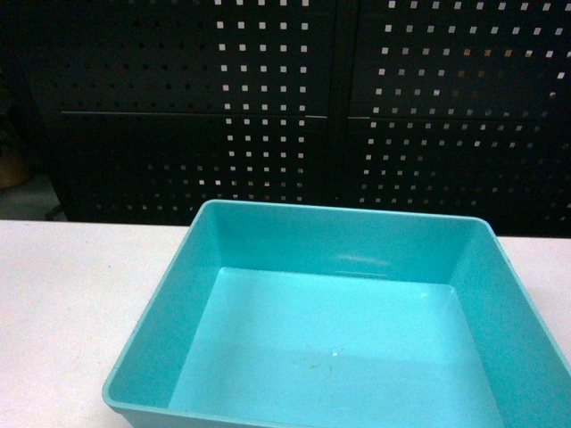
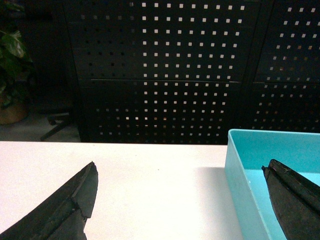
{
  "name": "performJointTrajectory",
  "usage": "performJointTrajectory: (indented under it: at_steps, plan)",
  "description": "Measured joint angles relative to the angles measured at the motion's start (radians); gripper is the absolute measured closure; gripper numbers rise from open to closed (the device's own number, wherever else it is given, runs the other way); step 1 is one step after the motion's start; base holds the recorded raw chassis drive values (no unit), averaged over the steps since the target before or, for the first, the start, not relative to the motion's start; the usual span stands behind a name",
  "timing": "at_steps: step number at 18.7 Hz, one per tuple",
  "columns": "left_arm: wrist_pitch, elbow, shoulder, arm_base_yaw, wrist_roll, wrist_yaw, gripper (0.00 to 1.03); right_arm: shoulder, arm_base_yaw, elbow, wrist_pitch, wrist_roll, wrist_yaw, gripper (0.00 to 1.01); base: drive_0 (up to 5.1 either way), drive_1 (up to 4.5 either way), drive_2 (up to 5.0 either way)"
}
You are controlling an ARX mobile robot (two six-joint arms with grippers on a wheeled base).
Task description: Stack blue boxes stably on right
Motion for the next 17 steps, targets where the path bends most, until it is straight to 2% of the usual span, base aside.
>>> performJointTrajectory:
  at_steps: [16, 17]
  plan:
    - [0.002, 0.000, 0.000, 0.000, 0.000, 0.000, 0.05, 0.000, 0.000, 0.000, 0.000, 0.000, 0.000, 0.03, 0.0, 0.00, 0.0]
    - [0.090, -0.003, 0.036, -0.044, 0.010, -0.055, 0.05, 0.000, 0.000, 0.000, 0.000, 0.000, 0.000, 0.03, 0.0, 0.00, 0.0]
